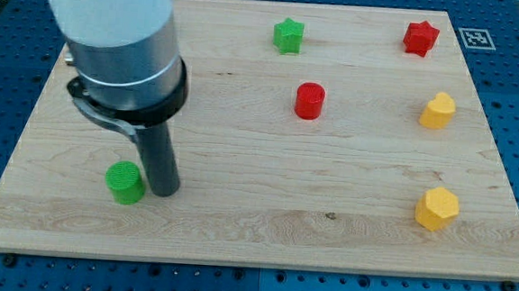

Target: Move the green circle parallel to the yellow hexagon

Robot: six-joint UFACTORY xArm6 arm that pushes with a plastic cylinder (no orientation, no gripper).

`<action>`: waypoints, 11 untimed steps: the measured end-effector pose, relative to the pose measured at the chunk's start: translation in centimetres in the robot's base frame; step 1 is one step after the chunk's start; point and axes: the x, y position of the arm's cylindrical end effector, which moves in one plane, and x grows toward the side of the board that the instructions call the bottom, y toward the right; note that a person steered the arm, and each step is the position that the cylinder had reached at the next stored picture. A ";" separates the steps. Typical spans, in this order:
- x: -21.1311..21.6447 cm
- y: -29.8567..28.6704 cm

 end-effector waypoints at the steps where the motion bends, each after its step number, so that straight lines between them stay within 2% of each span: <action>1: 0.0 -0.9; 4: -0.2 0.0; 6: -3.5 10.2; 9: -4.2 33.0; 10: -4.2 35.9; 11: -4.2 35.9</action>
